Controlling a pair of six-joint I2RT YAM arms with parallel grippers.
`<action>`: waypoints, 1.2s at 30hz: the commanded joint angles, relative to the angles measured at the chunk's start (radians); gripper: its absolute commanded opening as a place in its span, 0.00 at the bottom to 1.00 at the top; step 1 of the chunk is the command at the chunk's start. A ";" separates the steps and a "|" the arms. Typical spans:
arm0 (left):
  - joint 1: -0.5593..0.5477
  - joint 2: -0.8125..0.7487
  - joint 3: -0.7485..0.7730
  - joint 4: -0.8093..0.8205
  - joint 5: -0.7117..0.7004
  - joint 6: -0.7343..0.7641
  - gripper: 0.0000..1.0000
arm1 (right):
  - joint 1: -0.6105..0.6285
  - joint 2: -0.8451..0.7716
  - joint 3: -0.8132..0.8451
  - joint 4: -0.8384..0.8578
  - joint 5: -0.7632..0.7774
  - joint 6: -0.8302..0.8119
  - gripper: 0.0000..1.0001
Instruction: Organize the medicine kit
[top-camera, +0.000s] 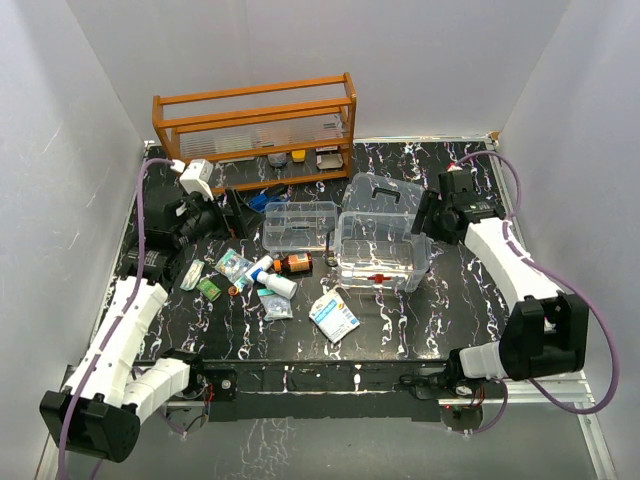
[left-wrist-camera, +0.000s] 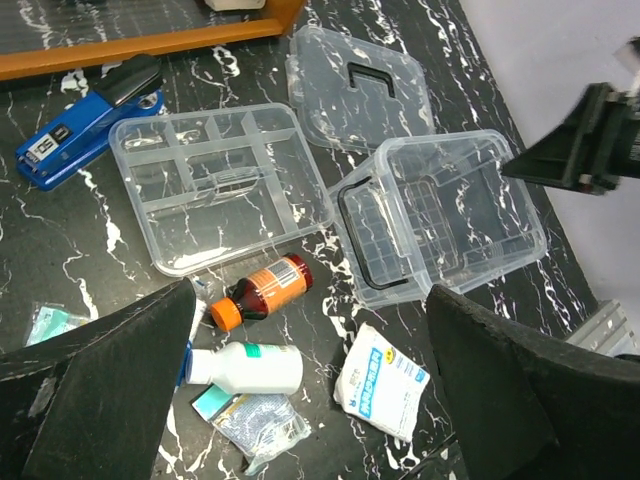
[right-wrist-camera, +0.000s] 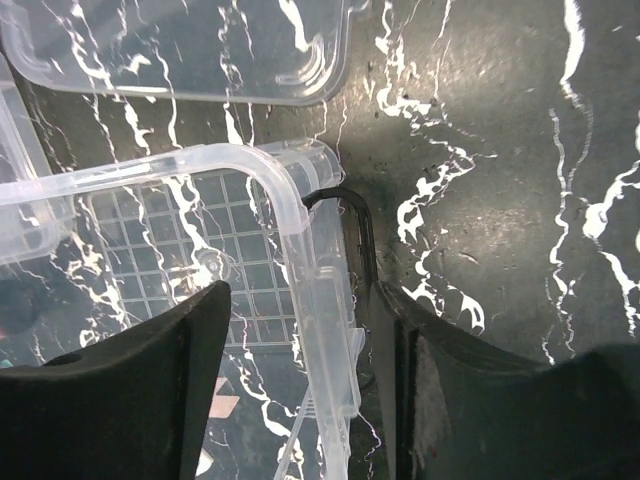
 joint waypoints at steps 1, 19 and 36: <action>-0.004 0.009 -0.019 -0.025 -0.076 -0.024 0.99 | 0.005 -0.102 0.097 -0.038 0.081 0.020 0.58; 0.001 0.121 -0.042 -0.204 -0.411 -0.248 0.91 | 0.590 -0.022 0.276 0.164 -0.034 -0.017 0.59; 0.010 0.012 0.027 -0.232 -0.659 -0.228 0.95 | 0.904 0.507 0.423 0.215 0.019 -0.064 0.54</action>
